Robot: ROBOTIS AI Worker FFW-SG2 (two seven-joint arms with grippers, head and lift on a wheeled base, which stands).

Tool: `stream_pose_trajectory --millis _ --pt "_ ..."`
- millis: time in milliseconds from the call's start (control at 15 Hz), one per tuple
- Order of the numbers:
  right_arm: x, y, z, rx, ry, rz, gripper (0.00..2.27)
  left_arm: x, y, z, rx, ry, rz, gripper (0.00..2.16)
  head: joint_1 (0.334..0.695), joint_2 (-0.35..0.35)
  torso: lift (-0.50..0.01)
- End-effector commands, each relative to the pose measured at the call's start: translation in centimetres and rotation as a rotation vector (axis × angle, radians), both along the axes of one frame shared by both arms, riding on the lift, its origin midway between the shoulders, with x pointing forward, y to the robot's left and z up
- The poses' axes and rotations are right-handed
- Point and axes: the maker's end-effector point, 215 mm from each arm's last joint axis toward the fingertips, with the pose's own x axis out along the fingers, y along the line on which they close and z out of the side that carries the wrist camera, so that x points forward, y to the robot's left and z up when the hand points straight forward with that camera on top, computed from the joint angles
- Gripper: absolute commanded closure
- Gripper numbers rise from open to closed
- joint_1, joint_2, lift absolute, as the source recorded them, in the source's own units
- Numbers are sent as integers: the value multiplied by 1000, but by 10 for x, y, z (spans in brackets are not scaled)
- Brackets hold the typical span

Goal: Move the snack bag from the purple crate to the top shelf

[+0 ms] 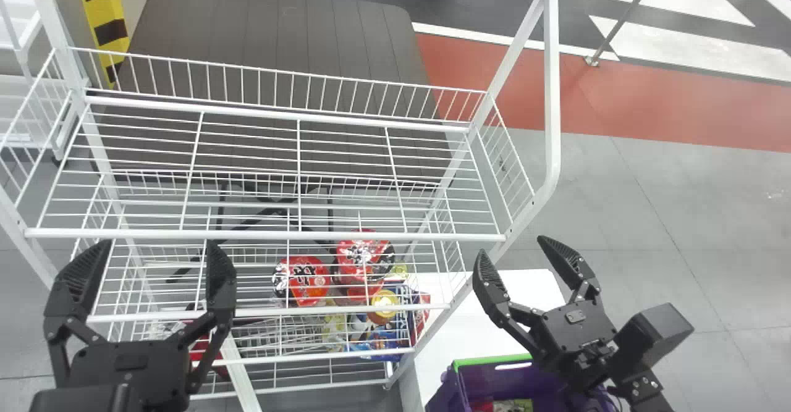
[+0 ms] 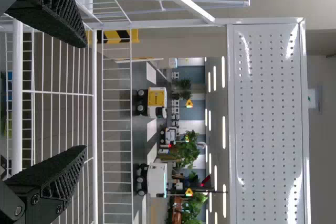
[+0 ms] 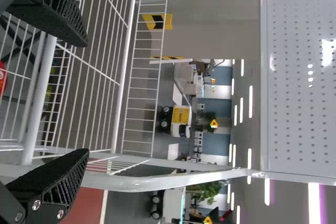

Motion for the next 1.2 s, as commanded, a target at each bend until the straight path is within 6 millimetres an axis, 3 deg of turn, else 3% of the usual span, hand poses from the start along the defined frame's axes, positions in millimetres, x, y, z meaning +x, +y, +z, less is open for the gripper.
stream_pose_trajectory --millis 0,200,400,733,1133 --pt "-1 -16 -12 -5 46 -22 93 -1 0 -2 3 3 -2 134 695 -310 -1" --pt "-2 -25 -10 3 45 -28 93 2 -2 -4 1 -4 -4 137 695 -333 -1" --pt "-2 -18 20 -16 -61 0 97 4 -3 -5 -2 -2 -10 137 695 -348 -1" --pt "4 -10 30 -16 -99 -8 147 6 -4 -6 -3 -1 -13 137 695 -337 -12" --pt "5 4 27 14 -93 6 147 9 -4 -8 0 4 -14 134 695 -313 -35"
